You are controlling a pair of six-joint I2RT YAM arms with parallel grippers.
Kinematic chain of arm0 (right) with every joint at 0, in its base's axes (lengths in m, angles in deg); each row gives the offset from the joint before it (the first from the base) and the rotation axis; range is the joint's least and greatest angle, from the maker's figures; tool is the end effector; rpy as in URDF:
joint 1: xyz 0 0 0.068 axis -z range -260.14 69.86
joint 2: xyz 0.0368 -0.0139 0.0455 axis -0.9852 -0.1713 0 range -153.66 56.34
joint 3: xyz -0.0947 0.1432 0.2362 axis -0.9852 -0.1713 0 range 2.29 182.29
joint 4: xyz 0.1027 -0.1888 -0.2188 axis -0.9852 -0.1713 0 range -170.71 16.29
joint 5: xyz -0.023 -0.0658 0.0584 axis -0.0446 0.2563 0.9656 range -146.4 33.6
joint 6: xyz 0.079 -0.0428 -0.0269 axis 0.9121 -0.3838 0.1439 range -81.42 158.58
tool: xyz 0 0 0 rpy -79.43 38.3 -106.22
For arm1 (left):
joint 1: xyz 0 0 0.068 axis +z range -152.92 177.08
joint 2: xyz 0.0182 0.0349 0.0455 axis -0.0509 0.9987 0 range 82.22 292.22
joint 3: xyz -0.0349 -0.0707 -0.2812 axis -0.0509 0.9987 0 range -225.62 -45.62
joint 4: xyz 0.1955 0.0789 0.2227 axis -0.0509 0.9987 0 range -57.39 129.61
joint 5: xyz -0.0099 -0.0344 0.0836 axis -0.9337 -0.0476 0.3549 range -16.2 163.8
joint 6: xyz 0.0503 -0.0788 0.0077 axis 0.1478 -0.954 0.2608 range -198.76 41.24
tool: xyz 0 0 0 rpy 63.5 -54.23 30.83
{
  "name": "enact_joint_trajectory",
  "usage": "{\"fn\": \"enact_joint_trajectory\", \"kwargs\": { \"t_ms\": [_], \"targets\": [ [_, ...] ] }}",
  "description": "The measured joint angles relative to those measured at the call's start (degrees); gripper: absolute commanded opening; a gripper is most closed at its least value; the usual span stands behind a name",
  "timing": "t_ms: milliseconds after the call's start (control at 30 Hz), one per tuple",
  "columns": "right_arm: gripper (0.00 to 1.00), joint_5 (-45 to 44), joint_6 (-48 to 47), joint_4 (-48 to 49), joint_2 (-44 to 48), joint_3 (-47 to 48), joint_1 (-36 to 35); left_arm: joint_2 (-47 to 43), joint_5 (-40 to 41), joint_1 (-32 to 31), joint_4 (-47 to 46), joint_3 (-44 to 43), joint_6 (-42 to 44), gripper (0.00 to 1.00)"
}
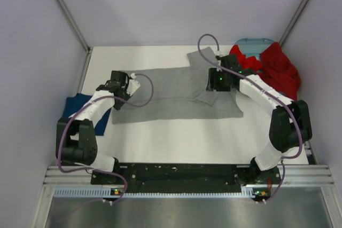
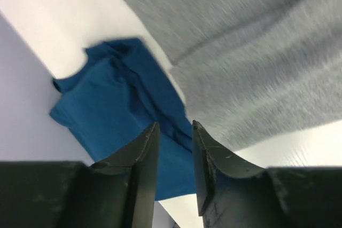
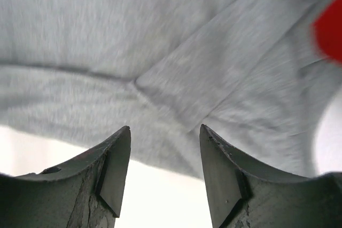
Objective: Fold and stack the t-shirts
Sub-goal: Fold the flattened tshirt in 1/3 of the way
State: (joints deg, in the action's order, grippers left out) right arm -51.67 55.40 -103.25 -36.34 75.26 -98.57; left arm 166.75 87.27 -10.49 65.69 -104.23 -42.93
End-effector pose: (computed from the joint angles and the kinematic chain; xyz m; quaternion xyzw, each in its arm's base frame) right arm 0.4081 0.1434 0.2348 -0.0275 0.9364 0.1422 0.3198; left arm 0.3625 -0.0282 0.1881 0.3247 0.9007 0.1744 0.2298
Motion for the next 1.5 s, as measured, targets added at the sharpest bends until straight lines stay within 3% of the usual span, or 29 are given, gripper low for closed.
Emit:
{"fn": "enact_joint_trajectory", "kwargs": {
  "t_ms": [167,533,600,667,800,1167,1500],
  "targets": [
    [0.49,1.49,4.02,-0.52,-4.33,-3.19,-4.39,2.49,0.68,0.0,0.63,6.19,0.11,0.33],
    [0.48,1.33,6.95,-0.52,-10.4,-3.98,-4.07,5.75,1.6,0.0,-1.97,9.03,-0.22,0.33],
    [0.41,1.14,6.97,-0.46,-11.54,-3.98,-4.07,5.81,1.62,0.0,-2.23,9.09,-0.2,0.33],
    [0.26,0.5,6.84,-0.48,-12.61,-3.98,-4.07,5.86,1.64,0.0,-2.51,9.11,-0.2,0.33],
    [0.12,-1.38,6.56,-0.5,-13.14,-3.87,-4.07,6.08,2.01,0.0,-3.17,9.16,-0.15,0.33],
    [0.0,-5.42,4.74,-1.18,-13.14,-2.01,-4.02,6.27,3.19,-0.02,-4.61,9.88,0.33,0.33],
    [0.0,-5.88,-1.44,-3.02,-14.32,5.03,-4.46,6.49,3.65,-0.02,-4.92,9.88,0.35,0.33]
  ]
}}
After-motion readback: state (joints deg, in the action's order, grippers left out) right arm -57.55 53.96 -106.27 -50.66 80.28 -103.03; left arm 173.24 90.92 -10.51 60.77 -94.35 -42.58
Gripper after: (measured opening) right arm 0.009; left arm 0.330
